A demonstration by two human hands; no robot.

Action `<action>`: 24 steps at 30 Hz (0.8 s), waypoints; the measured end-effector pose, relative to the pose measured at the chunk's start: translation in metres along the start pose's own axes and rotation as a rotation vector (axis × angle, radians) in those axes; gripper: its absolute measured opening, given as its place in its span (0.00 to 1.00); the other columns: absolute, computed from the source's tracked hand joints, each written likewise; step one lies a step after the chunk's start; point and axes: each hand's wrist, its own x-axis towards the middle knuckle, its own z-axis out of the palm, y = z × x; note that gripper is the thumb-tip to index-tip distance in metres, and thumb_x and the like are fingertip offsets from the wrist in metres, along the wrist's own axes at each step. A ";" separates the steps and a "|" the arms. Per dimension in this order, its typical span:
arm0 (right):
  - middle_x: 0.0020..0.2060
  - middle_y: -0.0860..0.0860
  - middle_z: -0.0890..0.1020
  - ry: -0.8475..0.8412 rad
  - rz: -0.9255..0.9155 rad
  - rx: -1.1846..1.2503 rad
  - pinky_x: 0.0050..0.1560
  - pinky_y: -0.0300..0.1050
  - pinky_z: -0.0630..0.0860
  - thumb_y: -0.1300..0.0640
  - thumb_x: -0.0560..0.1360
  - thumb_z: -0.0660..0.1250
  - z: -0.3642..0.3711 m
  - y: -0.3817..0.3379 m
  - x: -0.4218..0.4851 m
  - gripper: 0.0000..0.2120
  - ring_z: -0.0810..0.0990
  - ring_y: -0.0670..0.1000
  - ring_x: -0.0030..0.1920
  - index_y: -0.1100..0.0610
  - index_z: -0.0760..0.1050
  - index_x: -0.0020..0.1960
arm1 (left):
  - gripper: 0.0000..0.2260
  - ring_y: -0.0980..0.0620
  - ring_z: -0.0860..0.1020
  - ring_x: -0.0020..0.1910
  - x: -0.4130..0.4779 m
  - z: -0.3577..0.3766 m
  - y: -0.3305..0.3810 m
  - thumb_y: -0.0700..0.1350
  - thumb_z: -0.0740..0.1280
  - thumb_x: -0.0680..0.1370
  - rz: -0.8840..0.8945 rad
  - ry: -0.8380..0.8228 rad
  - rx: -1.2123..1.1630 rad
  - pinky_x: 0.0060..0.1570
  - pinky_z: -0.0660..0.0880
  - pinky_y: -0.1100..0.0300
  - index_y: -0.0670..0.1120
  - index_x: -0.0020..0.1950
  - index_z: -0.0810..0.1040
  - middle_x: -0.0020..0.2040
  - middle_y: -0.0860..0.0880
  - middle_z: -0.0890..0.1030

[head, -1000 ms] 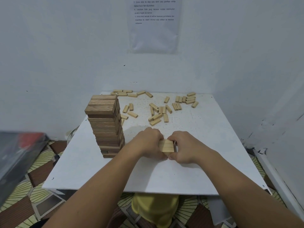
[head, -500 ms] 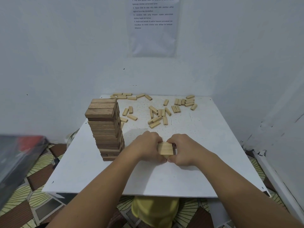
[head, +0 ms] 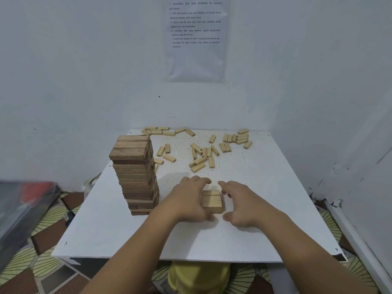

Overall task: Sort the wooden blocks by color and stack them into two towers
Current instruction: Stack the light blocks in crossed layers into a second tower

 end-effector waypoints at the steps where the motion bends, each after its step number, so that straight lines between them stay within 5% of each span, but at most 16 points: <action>1: 0.72 0.43 0.67 -0.017 0.022 -0.002 0.70 0.44 0.69 0.55 0.72 0.73 -0.001 0.007 -0.001 0.46 0.67 0.46 0.72 0.49 0.52 0.83 | 0.44 0.50 0.60 0.76 -0.003 -0.001 0.002 0.61 0.77 0.71 0.007 0.022 -0.049 0.74 0.64 0.50 0.53 0.81 0.60 0.77 0.55 0.65; 7: 0.73 0.45 0.69 0.089 0.195 0.153 0.70 0.38 0.64 0.66 0.73 0.61 -0.029 0.045 0.005 0.39 0.66 0.47 0.75 0.51 0.57 0.82 | 0.22 0.56 0.62 0.77 0.004 -0.010 0.024 0.55 0.64 0.83 0.012 0.313 -0.311 0.71 0.58 0.61 0.53 0.77 0.70 0.76 0.56 0.69; 13: 0.72 0.50 0.72 0.276 0.298 0.048 0.71 0.55 0.69 0.56 0.77 0.64 -0.045 0.087 0.050 0.31 0.68 0.56 0.72 0.53 0.63 0.80 | 0.24 0.48 0.71 0.73 0.090 -0.029 0.047 0.50 0.65 0.82 -0.106 0.259 -0.254 0.68 0.72 0.51 0.49 0.78 0.70 0.75 0.50 0.73; 17: 0.72 0.48 0.71 0.358 0.320 -0.010 0.69 0.56 0.70 0.50 0.80 0.64 -0.061 0.104 0.089 0.27 0.68 0.56 0.71 0.52 0.65 0.78 | 0.23 0.47 0.76 0.65 0.164 -0.031 0.054 0.41 0.65 0.78 -0.180 0.232 -0.189 0.53 0.75 0.56 0.47 0.73 0.73 0.68 0.48 0.77; 21: 0.71 0.48 0.72 0.390 0.274 -0.078 0.66 0.54 0.72 0.48 0.81 0.63 -0.074 0.120 0.126 0.25 0.69 0.56 0.70 0.52 0.69 0.76 | 0.18 0.47 0.79 0.54 0.227 -0.024 0.048 0.39 0.64 0.76 -0.200 0.190 -0.075 0.45 0.76 0.57 0.46 0.66 0.77 0.61 0.48 0.79; 24: 0.69 0.47 0.71 0.385 0.247 -0.159 0.61 0.52 0.71 0.47 0.82 0.62 -0.079 0.129 0.148 0.21 0.69 0.55 0.68 0.51 0.70 0.74 | 0.07 0.49 0.79 0.43 0.259 -0.019 0.039 0.38 0.64 0.74 -0.188 0.180 -0.005 0.37 0.77 0.57 0.45 0.49 0.79 0.49 0.48 0.80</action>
